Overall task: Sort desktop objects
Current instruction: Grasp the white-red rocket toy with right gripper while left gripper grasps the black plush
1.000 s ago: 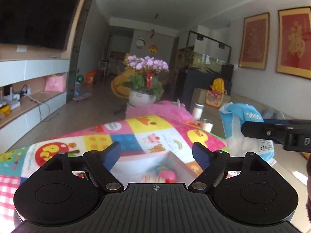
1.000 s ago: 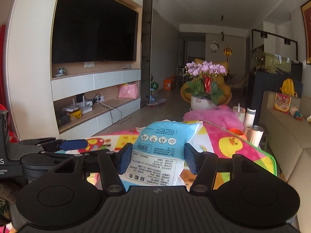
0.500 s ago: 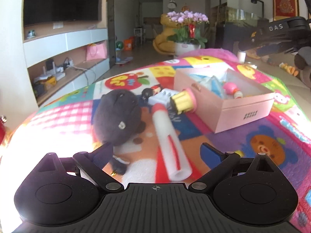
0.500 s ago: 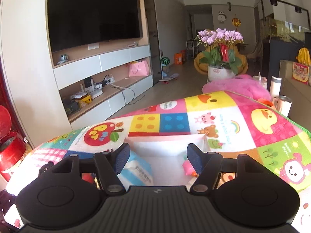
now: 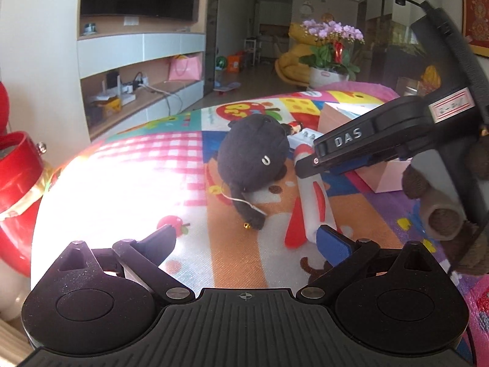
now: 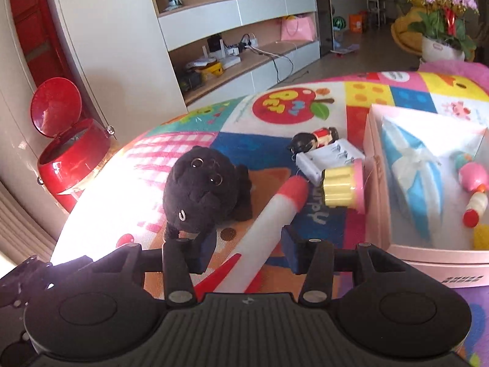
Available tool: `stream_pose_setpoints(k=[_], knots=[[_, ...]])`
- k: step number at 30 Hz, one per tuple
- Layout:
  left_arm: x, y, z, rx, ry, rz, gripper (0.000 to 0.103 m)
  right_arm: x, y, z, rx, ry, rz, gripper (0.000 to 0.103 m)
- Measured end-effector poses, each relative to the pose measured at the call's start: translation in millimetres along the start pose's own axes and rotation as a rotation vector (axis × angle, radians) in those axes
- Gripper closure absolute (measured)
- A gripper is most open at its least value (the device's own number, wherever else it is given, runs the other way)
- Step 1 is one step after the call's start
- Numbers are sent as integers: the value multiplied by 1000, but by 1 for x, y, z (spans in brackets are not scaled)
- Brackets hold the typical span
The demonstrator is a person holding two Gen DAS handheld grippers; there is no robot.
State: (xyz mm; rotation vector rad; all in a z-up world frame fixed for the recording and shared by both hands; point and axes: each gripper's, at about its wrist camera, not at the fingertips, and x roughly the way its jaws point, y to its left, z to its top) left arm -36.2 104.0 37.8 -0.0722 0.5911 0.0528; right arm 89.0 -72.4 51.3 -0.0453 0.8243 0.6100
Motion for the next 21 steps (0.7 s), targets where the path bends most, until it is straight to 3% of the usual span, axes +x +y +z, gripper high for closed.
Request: stream_pose_setpoints(k=[4,5,7,15,21], knots=[[-1,3,-1,5,4,-1,1,22,-2,-6,19,51,-16,57],[0,2,0,6,4,1,1,22,-3,-8,16,62,-7,64],[1,0,2,14,1,3,1,16,-5,-14,6,66,9,68],[31,-12,21,74,-16,19,1,-56,-23,-68,-110,119,8,71],[75,-28,42,148,-31,90,1,-109,-65,-106,-5,120,-56,71]])
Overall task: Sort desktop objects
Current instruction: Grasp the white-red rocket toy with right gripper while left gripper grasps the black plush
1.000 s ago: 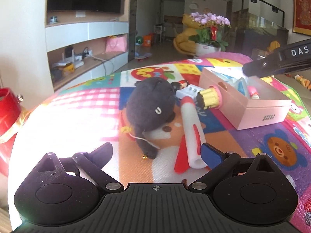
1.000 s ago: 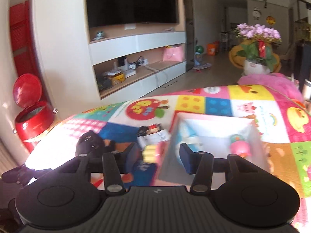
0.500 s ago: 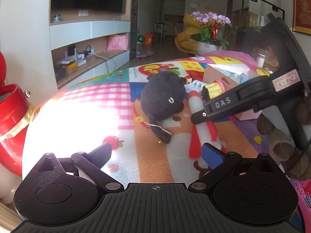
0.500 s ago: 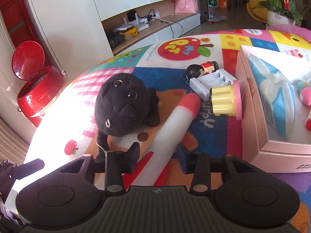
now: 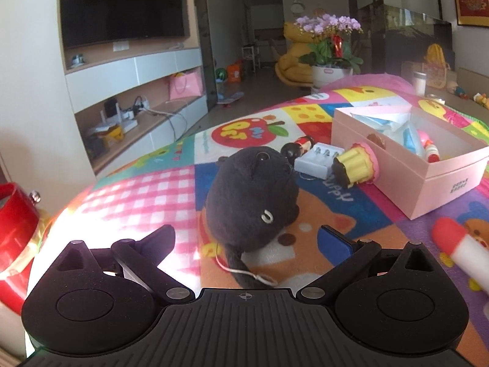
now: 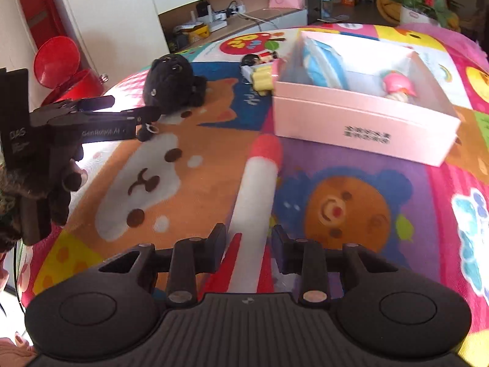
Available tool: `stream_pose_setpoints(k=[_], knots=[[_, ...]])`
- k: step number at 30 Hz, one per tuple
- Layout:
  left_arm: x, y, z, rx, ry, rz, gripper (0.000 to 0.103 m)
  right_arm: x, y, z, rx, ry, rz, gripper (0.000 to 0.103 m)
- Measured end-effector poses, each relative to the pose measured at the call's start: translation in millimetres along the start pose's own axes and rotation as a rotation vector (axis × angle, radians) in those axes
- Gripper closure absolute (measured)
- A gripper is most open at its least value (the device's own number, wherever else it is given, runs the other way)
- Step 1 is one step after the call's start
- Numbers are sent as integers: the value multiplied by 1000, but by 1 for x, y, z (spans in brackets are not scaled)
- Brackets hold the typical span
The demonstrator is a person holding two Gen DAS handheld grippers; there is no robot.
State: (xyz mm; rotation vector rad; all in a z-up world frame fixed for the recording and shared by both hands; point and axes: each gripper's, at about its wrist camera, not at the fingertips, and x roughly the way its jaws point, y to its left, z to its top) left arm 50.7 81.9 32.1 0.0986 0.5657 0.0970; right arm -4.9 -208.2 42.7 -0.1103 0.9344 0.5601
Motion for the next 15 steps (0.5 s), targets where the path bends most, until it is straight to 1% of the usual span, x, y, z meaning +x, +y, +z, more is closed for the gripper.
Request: stream_pose_setpoints(k=[1,4,6,8,9,10,11,13,15], knots=[[6,-4,2,18,5,14,1,-6,-7,-5,20,-9,-24,71],[22,-14,6,73,17,46,1,-18,-32,-18,84,-54,-152,71],[29,-18,7,93,22,56,1,-20,-50,-20,140,-74,-199,71],[32,-20,7,99,24,66,3,-22,-63,-22,186,-93,-218,70],[32,-19,8,99,29,65,11,-21,-67,-23,200,-104,-223,68],[33,-18,8,98,36,66,24,-20,-70,-24,205,-109,-222,66],[34,-16,8,96,47,67,30,-18,-70,-25,208,-110,-220,63],[32,-11,8,93,48,61,33,-12,-67,-27,202,-105,-212,57],[27,-7,7,104,49,67,35,-8,-62,-28,179,-110,-226,48]])
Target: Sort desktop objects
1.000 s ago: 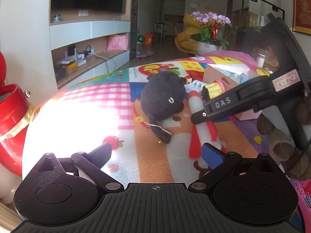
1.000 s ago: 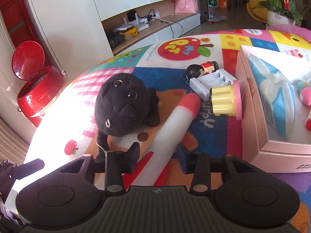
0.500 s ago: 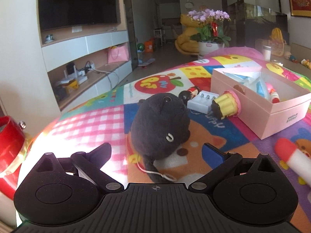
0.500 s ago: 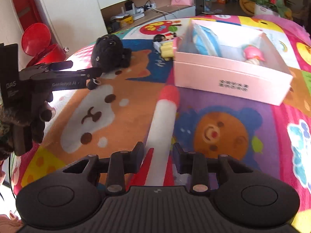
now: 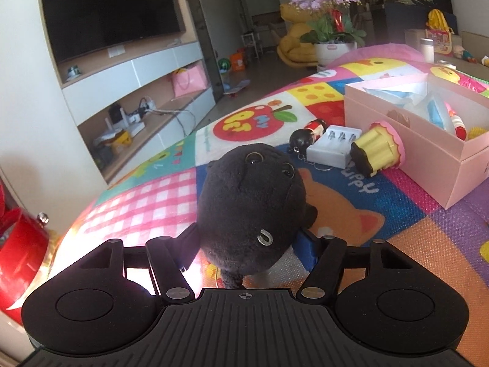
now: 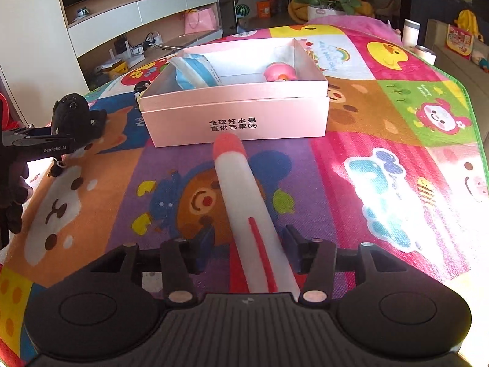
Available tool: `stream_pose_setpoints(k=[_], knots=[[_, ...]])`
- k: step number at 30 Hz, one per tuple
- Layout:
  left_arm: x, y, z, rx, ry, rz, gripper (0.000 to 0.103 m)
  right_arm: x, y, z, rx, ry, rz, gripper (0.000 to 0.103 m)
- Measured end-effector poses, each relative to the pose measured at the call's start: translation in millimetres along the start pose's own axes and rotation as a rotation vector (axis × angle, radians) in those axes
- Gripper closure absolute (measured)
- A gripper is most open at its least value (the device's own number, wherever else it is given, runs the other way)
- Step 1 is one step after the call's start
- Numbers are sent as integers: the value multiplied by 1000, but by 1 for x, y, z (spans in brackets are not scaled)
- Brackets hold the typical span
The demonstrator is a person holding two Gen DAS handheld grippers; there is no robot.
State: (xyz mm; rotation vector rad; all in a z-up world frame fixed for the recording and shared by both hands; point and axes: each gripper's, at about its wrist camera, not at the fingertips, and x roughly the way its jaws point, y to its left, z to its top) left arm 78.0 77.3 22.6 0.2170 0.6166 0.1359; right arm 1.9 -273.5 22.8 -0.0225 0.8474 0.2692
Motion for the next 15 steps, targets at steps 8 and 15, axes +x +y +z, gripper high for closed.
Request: stream_pose_setpoints(k=[8,15], knots=[[-80,-2,0,7,-95,-177,36,4,15,-9,-68,-37,-15,30],[-102,-61,-11,167,-111,-310,31,8,23,-9,-79,-37,-20,22]])
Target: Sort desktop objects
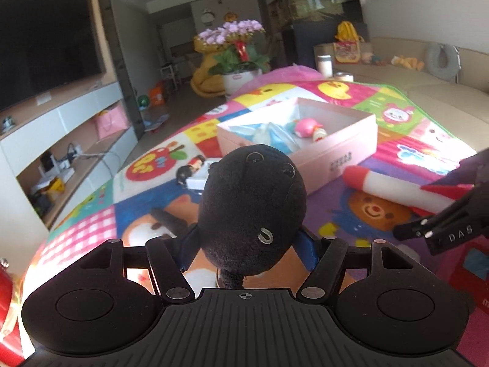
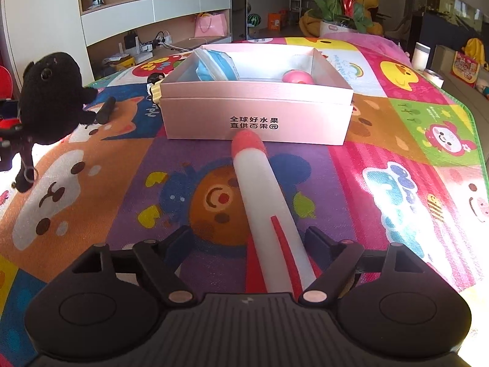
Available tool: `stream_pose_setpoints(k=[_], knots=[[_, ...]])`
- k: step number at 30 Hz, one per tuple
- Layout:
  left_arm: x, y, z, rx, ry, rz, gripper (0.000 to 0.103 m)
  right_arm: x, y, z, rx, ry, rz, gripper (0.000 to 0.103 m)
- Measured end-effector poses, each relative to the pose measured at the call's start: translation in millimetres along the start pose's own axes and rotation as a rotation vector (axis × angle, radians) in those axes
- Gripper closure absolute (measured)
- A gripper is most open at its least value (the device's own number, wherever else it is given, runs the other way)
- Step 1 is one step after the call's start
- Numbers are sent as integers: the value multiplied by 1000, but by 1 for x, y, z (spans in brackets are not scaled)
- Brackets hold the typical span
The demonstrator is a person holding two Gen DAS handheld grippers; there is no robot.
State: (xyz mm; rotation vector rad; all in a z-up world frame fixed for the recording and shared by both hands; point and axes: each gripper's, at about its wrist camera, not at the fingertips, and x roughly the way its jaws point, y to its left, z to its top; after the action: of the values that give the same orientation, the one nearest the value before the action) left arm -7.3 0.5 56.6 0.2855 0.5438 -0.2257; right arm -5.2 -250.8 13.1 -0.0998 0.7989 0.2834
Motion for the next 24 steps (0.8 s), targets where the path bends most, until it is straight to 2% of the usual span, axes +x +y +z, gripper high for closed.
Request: stream_pose_setpoints(k=[3,7,9,13,15,18,20,24], knots=[[12,-11,-9,-2,44,-22,29,-3,-3,-1,10,6,4,22],[10,-19,-16,-22,49,-75,13,-8,-13,-2,47,17,0,22],[8,-22,-17,-22,52,-96,9,-10,-19,-2,85,25,15,22],[11,-23,-22,-37,66,-104,8,-12,-14,-1,90,24,38,22],[10,-19,-24,-58,74,-104,8,-13,-6,-1,72,32,77,22],[8,-14,-27,-75,77,-92,6,-17,-1,1,97,65,227,23],[7,-9,-29,-87,81,-82,6,-23,-1,4,109,55,276,23],[11,0,-26,-143,75,-70,6,-32,0,10,75,-12,190,23]])
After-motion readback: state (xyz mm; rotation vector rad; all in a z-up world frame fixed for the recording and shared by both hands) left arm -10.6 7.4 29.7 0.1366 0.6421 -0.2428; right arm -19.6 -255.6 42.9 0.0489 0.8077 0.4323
